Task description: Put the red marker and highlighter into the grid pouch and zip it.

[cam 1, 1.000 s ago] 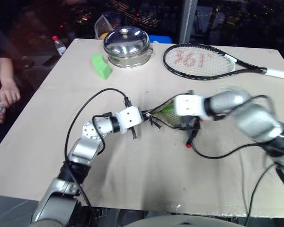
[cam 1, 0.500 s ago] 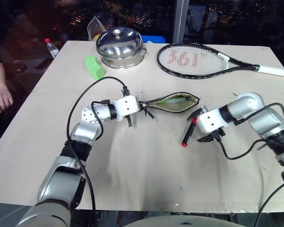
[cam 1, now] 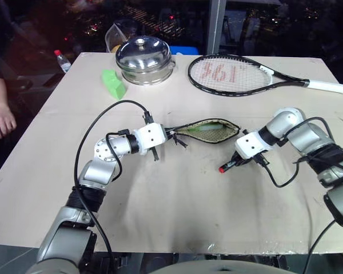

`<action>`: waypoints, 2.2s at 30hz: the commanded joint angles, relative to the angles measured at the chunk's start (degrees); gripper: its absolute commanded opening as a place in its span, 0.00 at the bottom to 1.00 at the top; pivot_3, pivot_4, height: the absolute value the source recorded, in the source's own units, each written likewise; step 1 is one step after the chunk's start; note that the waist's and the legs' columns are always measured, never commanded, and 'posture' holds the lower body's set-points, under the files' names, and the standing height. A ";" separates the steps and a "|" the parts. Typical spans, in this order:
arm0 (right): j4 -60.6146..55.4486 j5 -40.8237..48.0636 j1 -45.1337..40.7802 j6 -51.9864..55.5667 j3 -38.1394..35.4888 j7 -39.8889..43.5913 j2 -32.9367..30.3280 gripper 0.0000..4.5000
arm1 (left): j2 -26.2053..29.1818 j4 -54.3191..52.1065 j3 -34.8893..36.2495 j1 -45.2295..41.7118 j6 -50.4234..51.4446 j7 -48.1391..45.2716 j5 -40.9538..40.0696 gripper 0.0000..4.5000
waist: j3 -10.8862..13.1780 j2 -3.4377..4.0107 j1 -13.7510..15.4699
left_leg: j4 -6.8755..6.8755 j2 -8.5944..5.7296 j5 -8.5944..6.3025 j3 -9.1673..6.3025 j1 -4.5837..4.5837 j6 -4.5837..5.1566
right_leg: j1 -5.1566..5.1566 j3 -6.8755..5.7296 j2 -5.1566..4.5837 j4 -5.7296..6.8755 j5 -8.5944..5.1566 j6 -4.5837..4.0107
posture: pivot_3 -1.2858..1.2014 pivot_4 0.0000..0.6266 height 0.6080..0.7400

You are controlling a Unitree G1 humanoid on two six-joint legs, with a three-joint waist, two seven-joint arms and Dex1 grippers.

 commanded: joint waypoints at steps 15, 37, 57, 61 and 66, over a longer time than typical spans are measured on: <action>-63.71 2.73 9.25 78.21 -9.34 -42.05 -8.32 0.03 | -6.06 -3.37 -2.30 -3.18 0.48 1.55 0.73 0.00 | 0.00 0.03 0.04 | 0.05 -0.09 -0.04 -0.18 -0.45 0.06 | -0.40 -0.03 -0.18 -0.01 -0.01 0.01 | 0.52 0.24 1.00; -48.71 10.95 3.39 71.53 -18.42 -32.68 1.45 0.83 | -10.30 -9.28 -0.25 -3.53 13.84 2.97 -3.59 0.00 | -0.01 0.01 0.44 | 0.11 -0.33 0.11 -0.17 -0.91 -0.15 | -0.73 -0.06 0.05 -0.03 0.04 0.11 | 0.52 0.24 1.00; -57.29 23.94 15.84 93.63 -31.96 -63.69 36.94 0.83 | -8.67 -15.77 -1.03 -7.90 28.86 -1.65 -9.48 0.00 | -0.04 -0.01 -0.28 | 0.14 -0.40 0.15 -0.72 -0.83 -0.22 | -0.43 -0.35 0.10 0.00 0.04 0.09 | 0.52 0.24 1.00; -56.72 26.61 13.94 93.45 -34.42 -64.52 39.49 0.83 | -8.26 -14.76 -2.42 -6.36 26.21 -2.39 -8.05 0.00 | -0.04 -0.01 -0.21 | 0.14 -0.42 0.15 -0.72 -0.86 -0.21 | -0.42 -0.35 0.07 -0.04 0.04 0.09 | 0.52 0.24 1.00; -57.60 30.39 12.55 95.48 -37.28 -64.79 41.38 0.83 | -7.81 -12.87 -2.81 -5.38 23.35 -2.44 -7.23 0.00 | -0.04 -0.01 -0.27 | 0.13 -0.41 0.06 -0.74 -0.86 -0.06 | -0.43 -0.37 0.07 -0.03 0.04 0.09 | 0.52 0.24 1.00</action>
